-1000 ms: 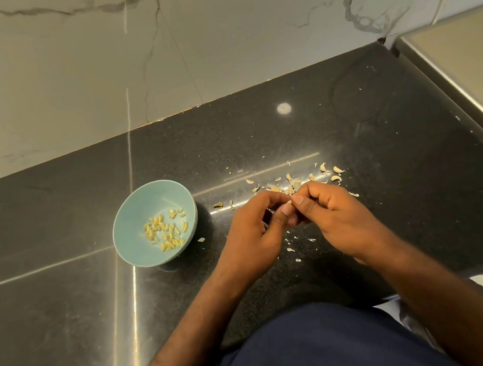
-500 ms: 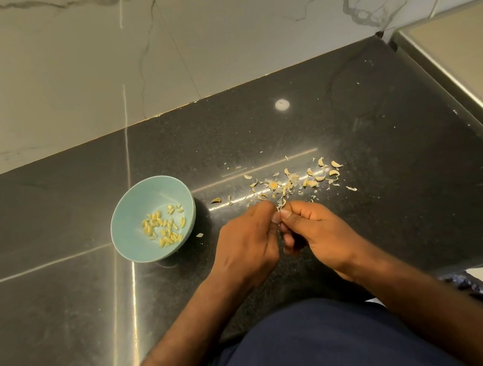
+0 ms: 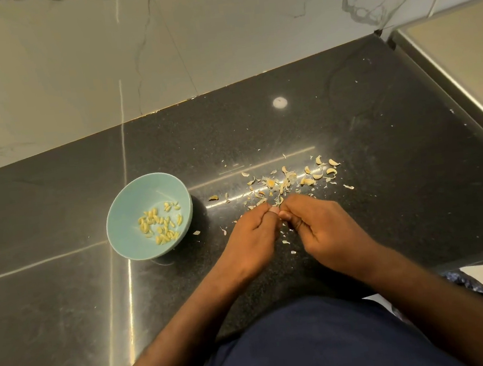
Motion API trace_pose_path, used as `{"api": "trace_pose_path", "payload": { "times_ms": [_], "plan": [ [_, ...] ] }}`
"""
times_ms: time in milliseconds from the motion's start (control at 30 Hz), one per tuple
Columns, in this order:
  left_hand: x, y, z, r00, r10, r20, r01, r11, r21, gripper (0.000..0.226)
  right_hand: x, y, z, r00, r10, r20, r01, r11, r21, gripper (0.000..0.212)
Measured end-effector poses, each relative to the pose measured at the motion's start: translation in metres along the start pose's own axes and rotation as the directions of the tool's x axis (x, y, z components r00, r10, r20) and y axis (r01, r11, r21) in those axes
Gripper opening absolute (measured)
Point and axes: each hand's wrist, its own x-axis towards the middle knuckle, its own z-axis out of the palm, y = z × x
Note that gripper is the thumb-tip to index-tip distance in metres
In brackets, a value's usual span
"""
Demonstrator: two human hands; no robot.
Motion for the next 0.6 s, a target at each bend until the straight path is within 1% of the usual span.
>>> {"api": "trace_pose_path", "payload": {
  "times_ms": [67,133,233,367,433,500,567,600],
  "plan": [
    [-0.002,0.001,0.000,0.997,-0.075,0.024,0.078,0.986,-0.147,0.032,-0.001,0.003,0.002,0.998,-0.055,-0.011,0.055,0.997,-0.046,0.015],
    [-0.003,0.002,0.000,0.993,-0.107,0.043,0.114,0.966,-0.231,0.031,0.000,0.002,0.002,0.997,-0.078,-0.023,0.076,0.995,-0.071,0.019],
    [-0.003,0.001,0.000,0.994,-0.112,0.015,0.112,0.957,-0.267,0.034,0.001,0.000,0.003,0.996,-0.086,-0.023,0.084,0.992,-0.090,0.018],
    [-0.002,-0.002,0.003,0.994,-0.095,-0.049,0.077,0.958,-0.277,0.039,0.001,-0.003,0.007,1.000,-0.024,0.005,0.024,0.999,-0.037,0.013],
    [-0.001,-0.006,0.007,0.993,-0.067,-0.097,0.042,0.968,-0.246,0.039,0.000,-0.004,0.009,1.000,0.019,0.006,-0.019,1.000,0.017,0.014],
    [0.001,-0.011,0.013,0.984,0.014,-0.179,-0.041,0.987,-0.154,0.038,0.001,-0.008,0.015,0.995,0.098,-0.018,-0.095,0.988,0.123,0.019],
    [0.003,-0.015,0.018,0.958,0.121,-0.262,-0.137,0.990,-0.045,0.036,0.002,-0.017,0.021,0.974,0.226,-0.029,-0.207,0.930,0.305,0.026],
    [0.003,-0.016,0.019,0.941,0.173,-0.290,-0.176,0.984,0.017,0.035,0.004,-0.022,0.023,0.952,0.307,-0.016,-0.273,0.869,0.412,0.030]
  ]
}}
